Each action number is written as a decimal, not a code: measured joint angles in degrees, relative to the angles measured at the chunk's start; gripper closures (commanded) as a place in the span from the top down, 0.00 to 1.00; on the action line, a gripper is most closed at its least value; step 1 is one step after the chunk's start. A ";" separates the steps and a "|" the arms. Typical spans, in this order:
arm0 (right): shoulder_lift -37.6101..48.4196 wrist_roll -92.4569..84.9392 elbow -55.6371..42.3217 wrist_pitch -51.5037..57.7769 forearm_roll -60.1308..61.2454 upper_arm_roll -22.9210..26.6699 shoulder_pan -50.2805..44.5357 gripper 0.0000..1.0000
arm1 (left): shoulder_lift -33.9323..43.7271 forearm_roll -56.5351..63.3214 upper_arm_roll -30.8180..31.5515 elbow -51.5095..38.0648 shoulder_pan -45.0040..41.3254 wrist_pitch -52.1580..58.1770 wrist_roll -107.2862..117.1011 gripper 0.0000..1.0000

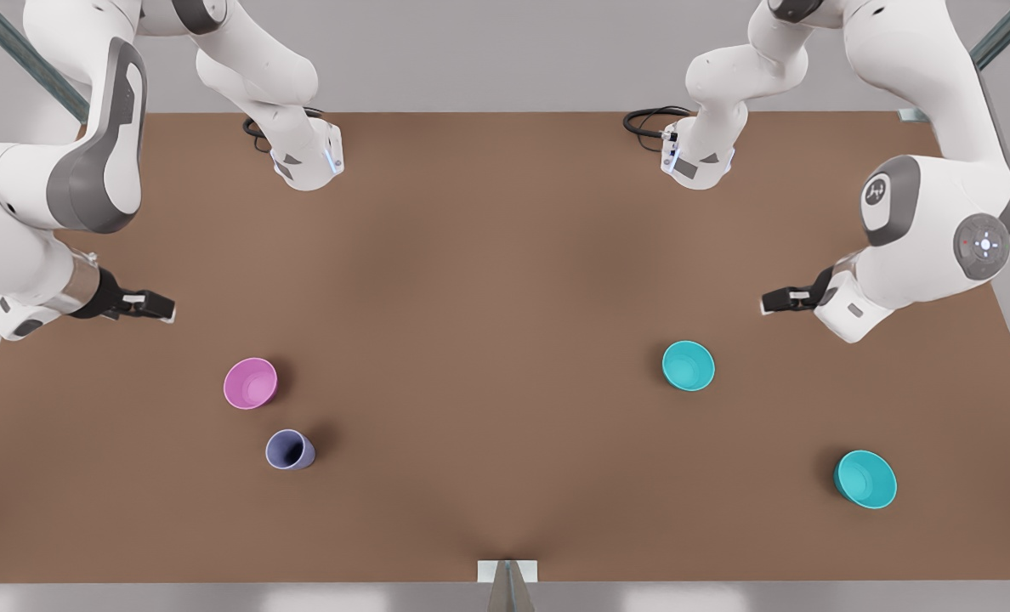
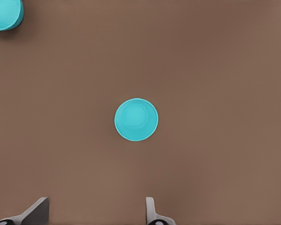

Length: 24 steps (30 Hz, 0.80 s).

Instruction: Stack the blue bowl on the pink bowl

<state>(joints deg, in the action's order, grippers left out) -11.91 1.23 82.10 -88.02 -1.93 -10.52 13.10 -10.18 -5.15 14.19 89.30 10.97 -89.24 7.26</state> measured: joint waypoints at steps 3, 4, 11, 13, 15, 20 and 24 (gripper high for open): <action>-1.75 -0.19 -0.30 -0.61 -0.22 -0.02 0.41 1.00 | 0.02 -0.04 0.01 -0.13 -0.17 0.13 0.50 1.00; -4.73 -0.42 -0.29 -0.85 -0.53 -0.03 0.76 1.00 | 0.02 -0.09 0.01 -0.14 -0.18 0.19 0.65 1.00; -20.69 -1.73 7.32 -13.43 -1.41 0.06 6.74 1.00 | -0.07 -0.26 -0.08 -0.15 0.23 0.43 1.50 1.00; -21.21 -2.04 12.29 -19.34 -1.30 0.01 7.43 1.00 | -0.07 -0.26 -0.08 -0.15 0.20 0.43 1.68 1.00; -21.48 -2.31 14.43 -23.64 -1.14 -0.10 7.60 1.00 | -0.07 -0.25 -0.08 -0.15 0.19 0.45 1.82 1.00; -22.59 -2.82 18.80 -31.40 -0.79 -0.40 7.41 1.00 | -0.07 -0.30 0.00 -0.08 0.18 0.52 2.11 1.00; -24.13 -3.02 20.11 -34.80 -0.62 -1.06 7.19 1.00 | -0.07 -0.31 0.00 -0.06 0.15 0.57 2.29 1.00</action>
<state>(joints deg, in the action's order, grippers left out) -36.04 -1.80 102.20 -122.82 -2.55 -11.58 20.29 -10.25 -5.46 14.19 89.23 11.12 -88.68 9.55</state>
